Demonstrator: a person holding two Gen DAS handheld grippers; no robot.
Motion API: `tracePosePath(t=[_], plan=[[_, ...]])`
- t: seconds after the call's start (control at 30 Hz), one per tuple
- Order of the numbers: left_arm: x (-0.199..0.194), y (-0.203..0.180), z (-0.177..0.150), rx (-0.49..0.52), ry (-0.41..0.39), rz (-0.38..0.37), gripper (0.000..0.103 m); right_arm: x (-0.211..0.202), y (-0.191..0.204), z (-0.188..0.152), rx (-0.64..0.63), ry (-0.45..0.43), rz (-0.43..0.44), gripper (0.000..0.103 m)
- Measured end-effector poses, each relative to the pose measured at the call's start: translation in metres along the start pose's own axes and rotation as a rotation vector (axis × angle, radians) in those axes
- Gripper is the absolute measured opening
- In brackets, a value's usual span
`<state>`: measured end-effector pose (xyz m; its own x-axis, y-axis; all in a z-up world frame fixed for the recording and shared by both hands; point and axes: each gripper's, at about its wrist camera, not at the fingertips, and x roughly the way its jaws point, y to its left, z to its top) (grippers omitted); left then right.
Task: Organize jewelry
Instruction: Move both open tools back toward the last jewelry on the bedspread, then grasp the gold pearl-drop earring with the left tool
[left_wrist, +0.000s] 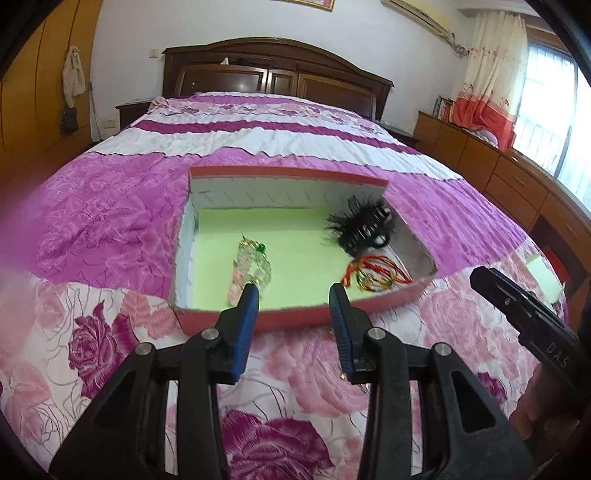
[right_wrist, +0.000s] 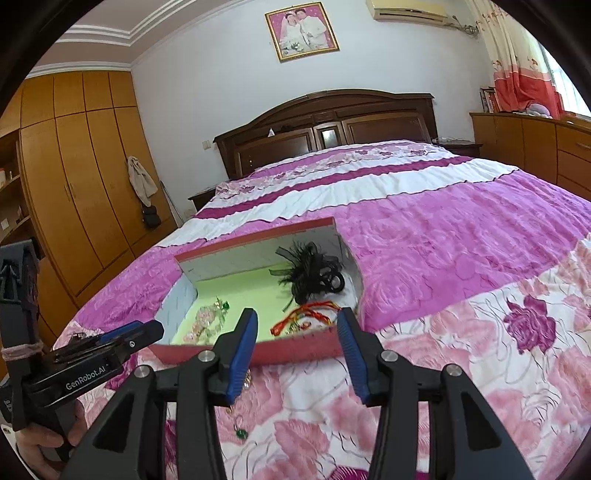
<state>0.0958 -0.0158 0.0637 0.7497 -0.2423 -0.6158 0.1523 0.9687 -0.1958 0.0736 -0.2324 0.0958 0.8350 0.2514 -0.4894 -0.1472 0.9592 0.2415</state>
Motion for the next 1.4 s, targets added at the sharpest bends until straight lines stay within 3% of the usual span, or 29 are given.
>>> tracePosePath(t=[0.33, 1.17, 1.4], plan=[[0.006, -0.01, -0.013, -0.01, 0.071, -0.033, 0.032, -0.01, -0.012, -0.018, 0.002, 0.042, -0.036, 0.05], [0.073, -0.034, -0.033, -0.058, 0.232, -0.055, 0.03, 0.008, -0.059, -0.051, 0.123, 0.127, -0.059, 0.05], [0.089, -0.036, -0.035, -0.047, 0.24, -0.02, 0.015, 0.013, -0.07, -0.057, 0.169, 0.146, -0.053, 0.05]])
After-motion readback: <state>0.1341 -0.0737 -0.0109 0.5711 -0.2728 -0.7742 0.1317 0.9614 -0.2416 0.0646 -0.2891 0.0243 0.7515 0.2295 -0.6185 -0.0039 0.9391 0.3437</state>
